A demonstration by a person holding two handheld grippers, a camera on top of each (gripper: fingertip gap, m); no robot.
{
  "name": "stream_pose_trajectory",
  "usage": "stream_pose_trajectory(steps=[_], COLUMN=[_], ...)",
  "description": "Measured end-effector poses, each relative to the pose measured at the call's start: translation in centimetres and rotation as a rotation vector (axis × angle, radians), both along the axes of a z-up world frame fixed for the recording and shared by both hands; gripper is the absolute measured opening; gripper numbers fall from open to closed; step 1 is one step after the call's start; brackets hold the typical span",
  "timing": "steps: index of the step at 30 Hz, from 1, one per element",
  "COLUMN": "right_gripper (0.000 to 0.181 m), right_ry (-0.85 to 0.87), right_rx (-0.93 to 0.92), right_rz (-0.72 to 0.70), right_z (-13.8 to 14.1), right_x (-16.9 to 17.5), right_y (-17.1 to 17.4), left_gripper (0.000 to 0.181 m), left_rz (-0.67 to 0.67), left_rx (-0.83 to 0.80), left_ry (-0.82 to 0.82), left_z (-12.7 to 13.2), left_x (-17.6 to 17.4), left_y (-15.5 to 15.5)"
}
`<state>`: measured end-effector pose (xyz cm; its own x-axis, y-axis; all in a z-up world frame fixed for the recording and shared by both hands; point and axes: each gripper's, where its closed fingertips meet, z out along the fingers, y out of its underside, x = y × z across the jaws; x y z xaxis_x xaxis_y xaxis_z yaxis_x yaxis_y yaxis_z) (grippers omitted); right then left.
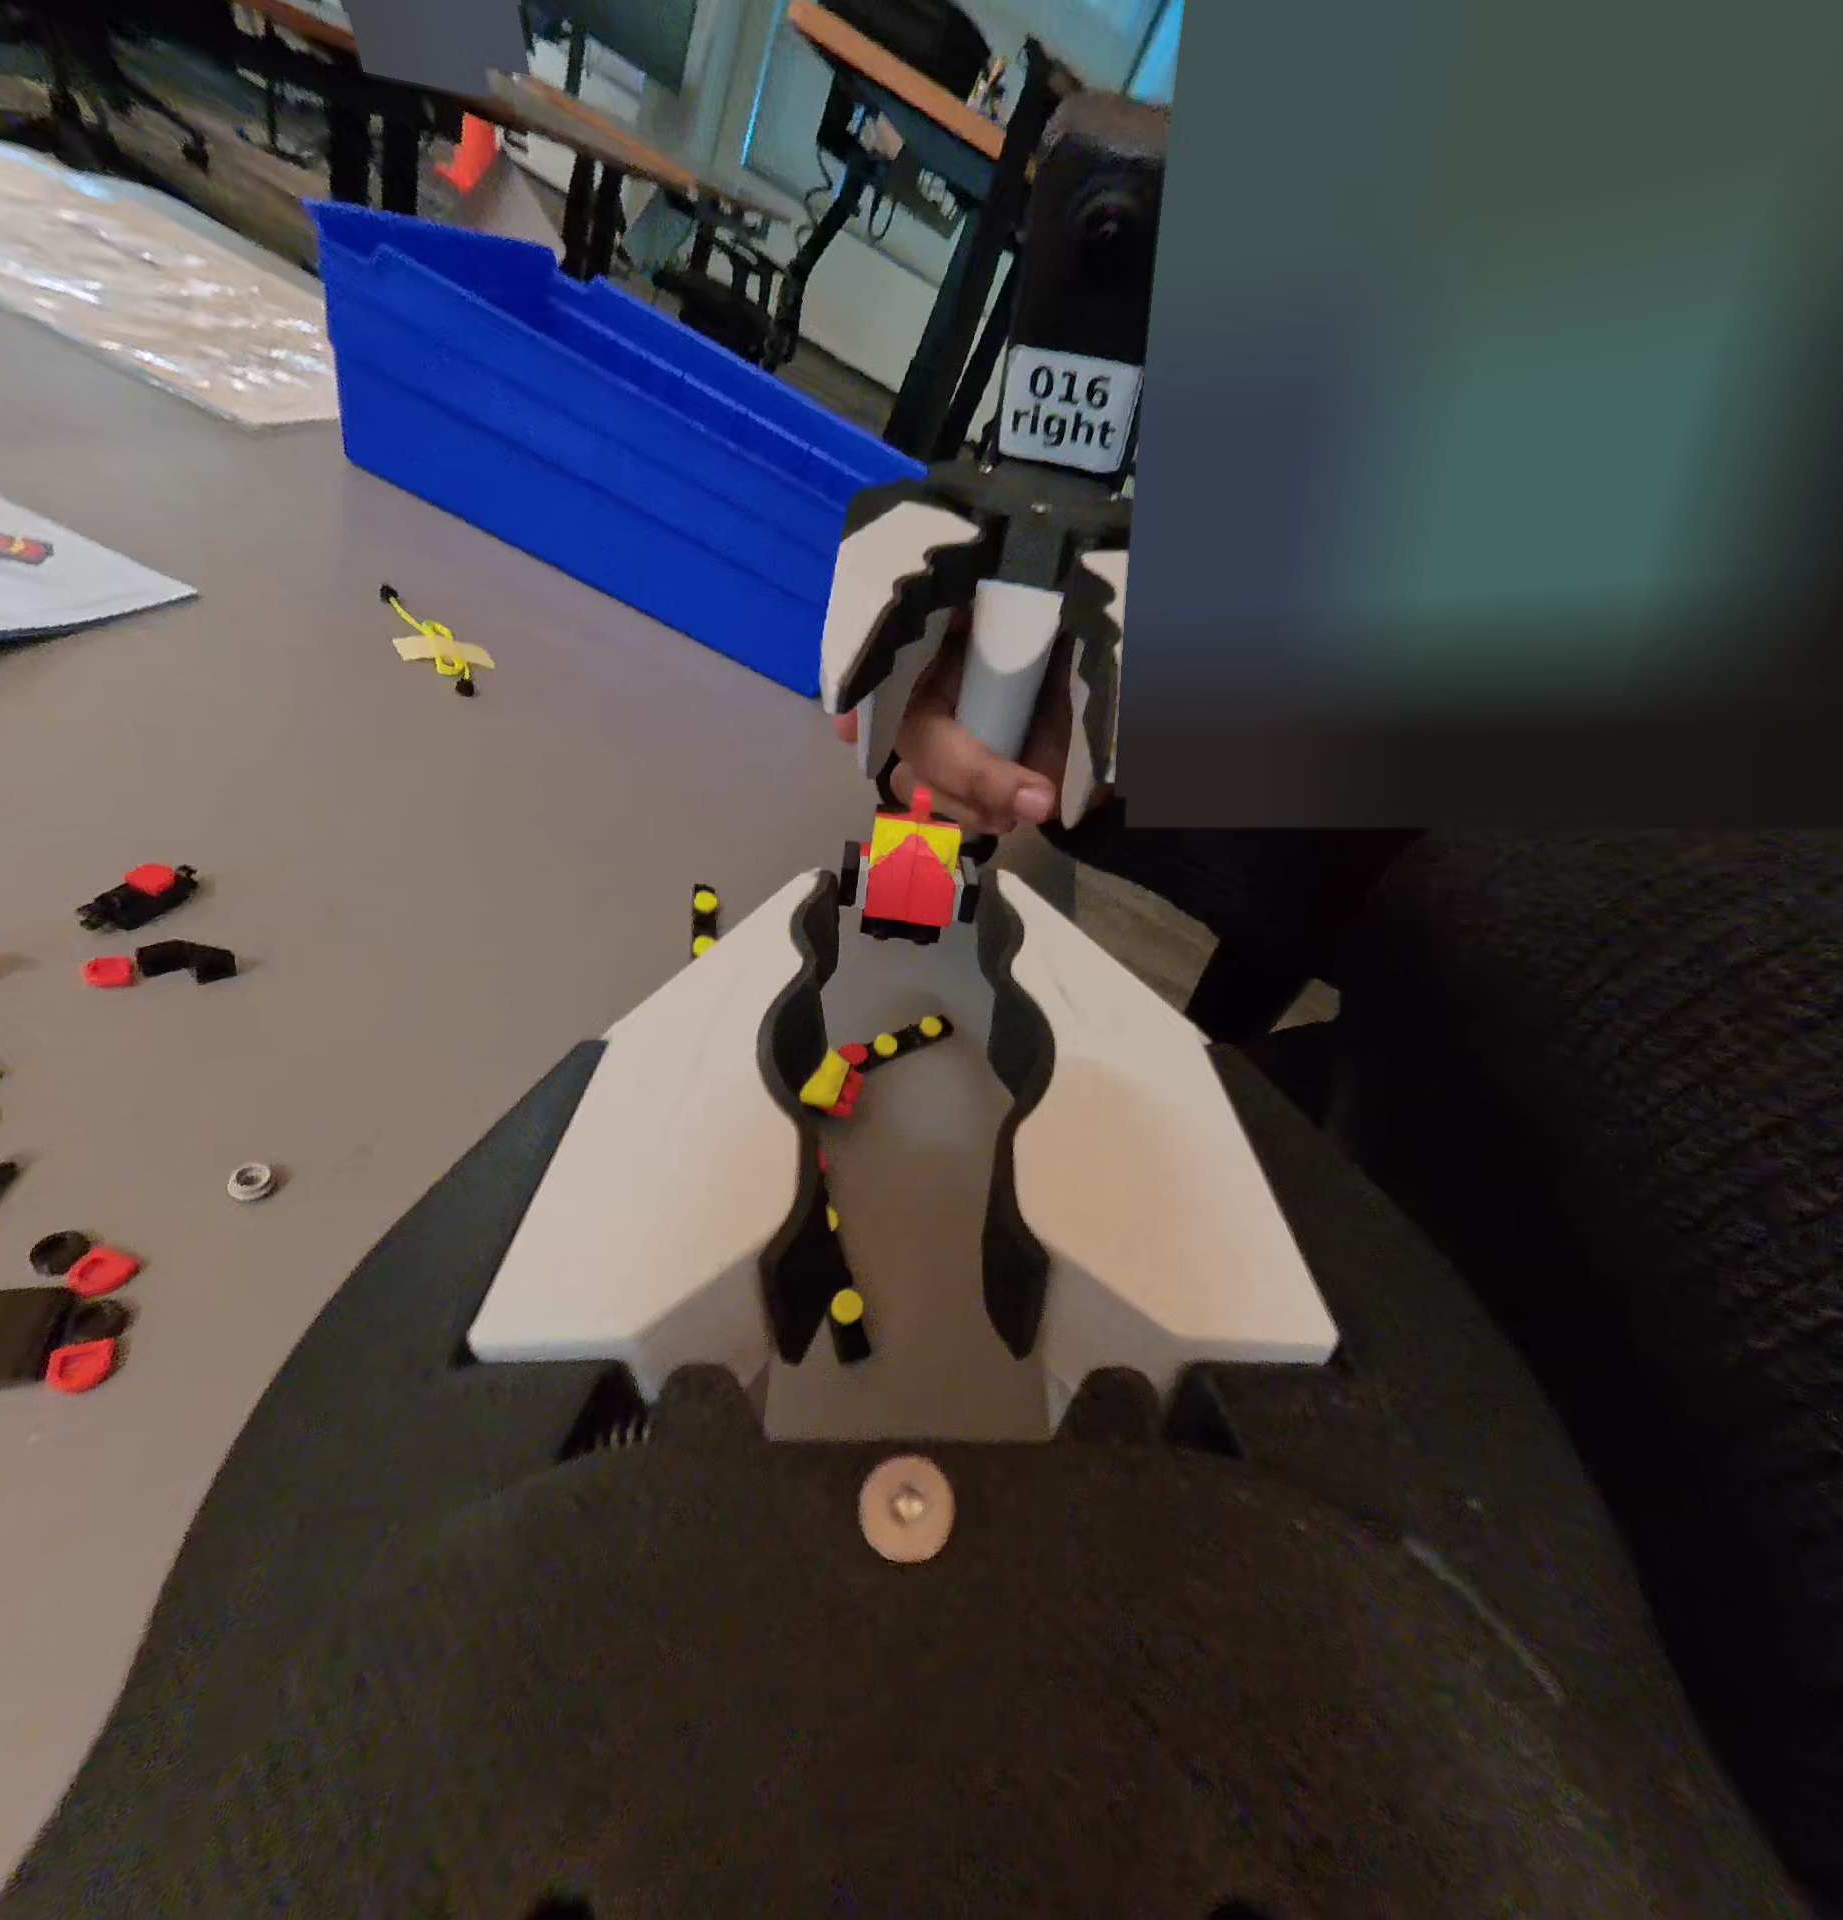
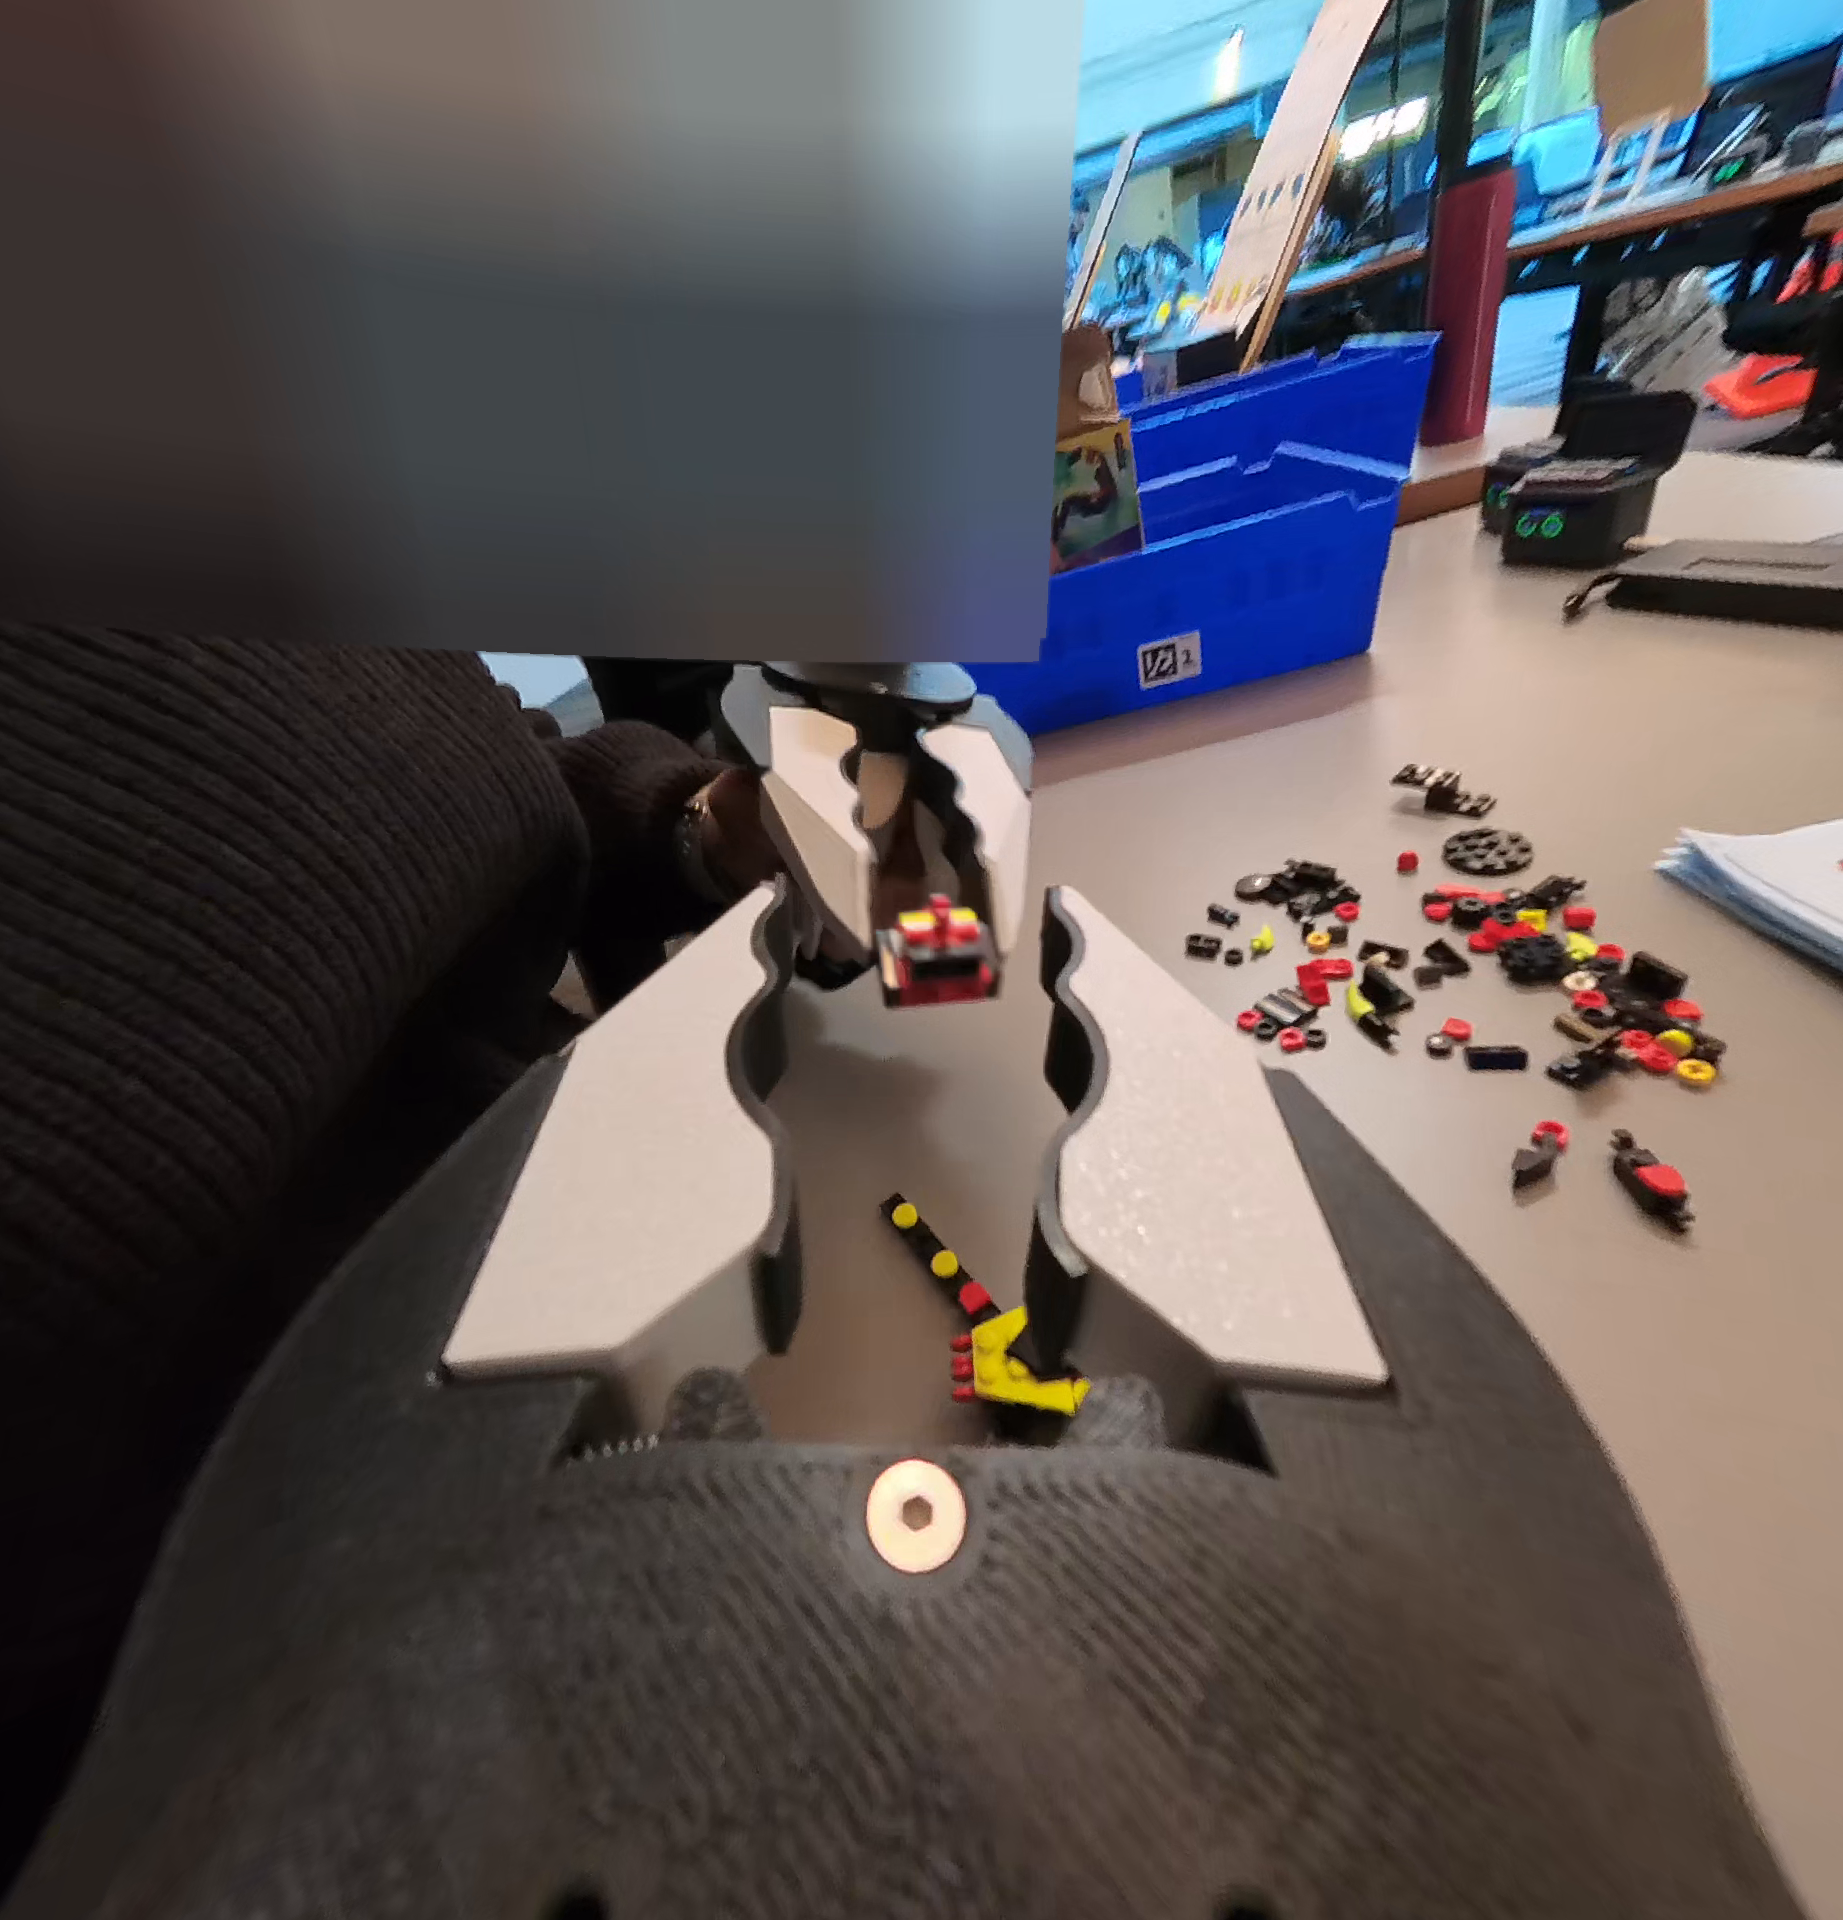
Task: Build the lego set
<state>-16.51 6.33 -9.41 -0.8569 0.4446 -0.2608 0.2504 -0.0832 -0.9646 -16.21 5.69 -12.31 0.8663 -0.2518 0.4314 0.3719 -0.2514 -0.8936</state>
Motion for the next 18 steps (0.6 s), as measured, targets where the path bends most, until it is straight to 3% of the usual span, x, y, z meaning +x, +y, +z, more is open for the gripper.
stream_pose_trajectory(steps=[6,18], right_gripper=[0.037,0.015], right_ry=[-0.019,-0.070], right_rx=[0.096,0.171], right_rz=[0.007,0.070], right_z=[-1.6,-3.3], right_x=[0.0,0.8], right_y=[-0.6,-1.0], left_gripper=[0.025,0.025], left_rz=[-0.037,-0.061], left_rx=[-0.060,-0.055], left_ry=[0.067,0.046], left_z=[-1.3,-1.2], left_x=[1.0,1.3], left_y=[0.2,0.1])
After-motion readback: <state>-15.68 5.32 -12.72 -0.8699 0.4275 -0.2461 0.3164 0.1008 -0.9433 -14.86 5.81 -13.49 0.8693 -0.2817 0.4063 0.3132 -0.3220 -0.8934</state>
